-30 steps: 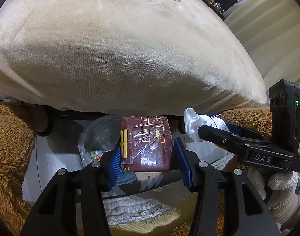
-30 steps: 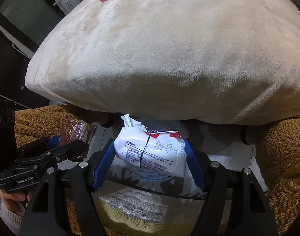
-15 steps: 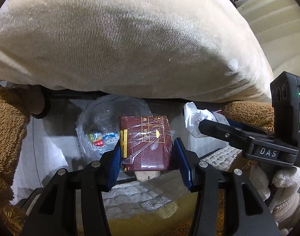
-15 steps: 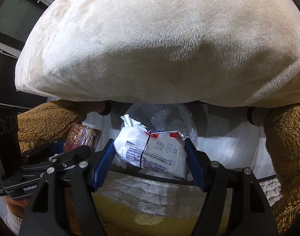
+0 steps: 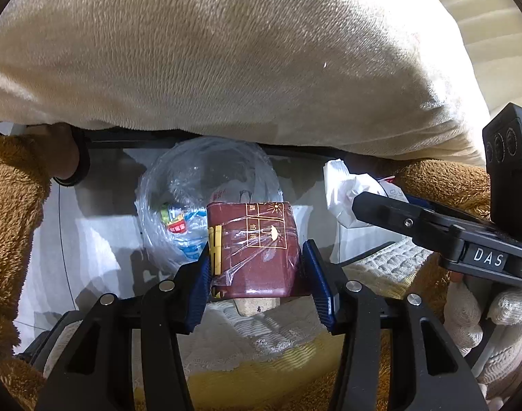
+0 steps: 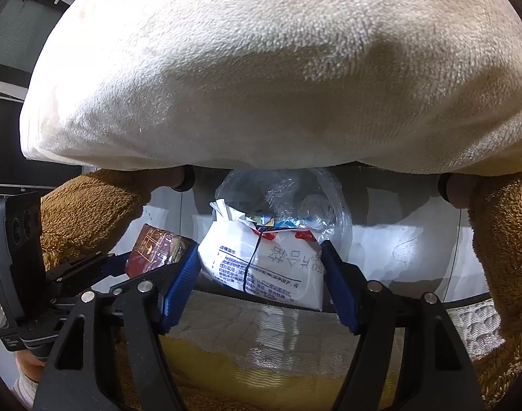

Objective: Collect trash
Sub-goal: 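Open both grippers to drop the box and packet into the bin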

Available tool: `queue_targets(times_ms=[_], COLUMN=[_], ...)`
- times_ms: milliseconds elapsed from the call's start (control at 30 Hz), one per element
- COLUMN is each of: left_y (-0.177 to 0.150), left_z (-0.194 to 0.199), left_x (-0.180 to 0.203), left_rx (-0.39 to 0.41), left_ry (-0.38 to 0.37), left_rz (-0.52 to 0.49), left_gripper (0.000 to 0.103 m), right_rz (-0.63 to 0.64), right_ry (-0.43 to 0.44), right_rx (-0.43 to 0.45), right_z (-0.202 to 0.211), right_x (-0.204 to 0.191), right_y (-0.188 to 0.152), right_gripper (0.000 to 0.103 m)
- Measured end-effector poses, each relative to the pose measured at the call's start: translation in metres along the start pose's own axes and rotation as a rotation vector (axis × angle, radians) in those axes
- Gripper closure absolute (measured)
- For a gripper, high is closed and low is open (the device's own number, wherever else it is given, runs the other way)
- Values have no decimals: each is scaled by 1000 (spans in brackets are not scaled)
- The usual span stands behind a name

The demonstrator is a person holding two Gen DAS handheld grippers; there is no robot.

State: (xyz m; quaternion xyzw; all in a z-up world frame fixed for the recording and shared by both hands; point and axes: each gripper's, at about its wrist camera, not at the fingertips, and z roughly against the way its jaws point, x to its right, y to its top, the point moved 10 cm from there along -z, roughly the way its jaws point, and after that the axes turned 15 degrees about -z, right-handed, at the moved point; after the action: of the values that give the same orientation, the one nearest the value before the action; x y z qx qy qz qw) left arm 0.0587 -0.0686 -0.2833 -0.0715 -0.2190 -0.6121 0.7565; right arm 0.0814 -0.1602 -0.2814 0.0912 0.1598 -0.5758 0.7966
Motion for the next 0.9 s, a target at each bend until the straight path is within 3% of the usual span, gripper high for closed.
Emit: queue_targets(times_ms=[200,233,267,333,900], left_y=[-4,-5,-6,-6,7], left_z=[-4,-5,-5,-4,13], left_x=[-4,-4,-5,-6,-6], left_rx=[-21,-30,-28,-25,68], left_ry=[10,12,19,35,52], left_rz=[9,10,12,6,-20], left_gripper=[52,47,46,45,45], right_rz=[-23,-25,-26,-30,-32], right_ry=[29,41,47,50,72], right_rx=[-7,-11,-12,-5,46], right_z=[1,2,2,4,23], right_x=[0,-1,-1,0,3], right_y=[2,2,3,3,3], right_gripper=[32,29,23,20,20])
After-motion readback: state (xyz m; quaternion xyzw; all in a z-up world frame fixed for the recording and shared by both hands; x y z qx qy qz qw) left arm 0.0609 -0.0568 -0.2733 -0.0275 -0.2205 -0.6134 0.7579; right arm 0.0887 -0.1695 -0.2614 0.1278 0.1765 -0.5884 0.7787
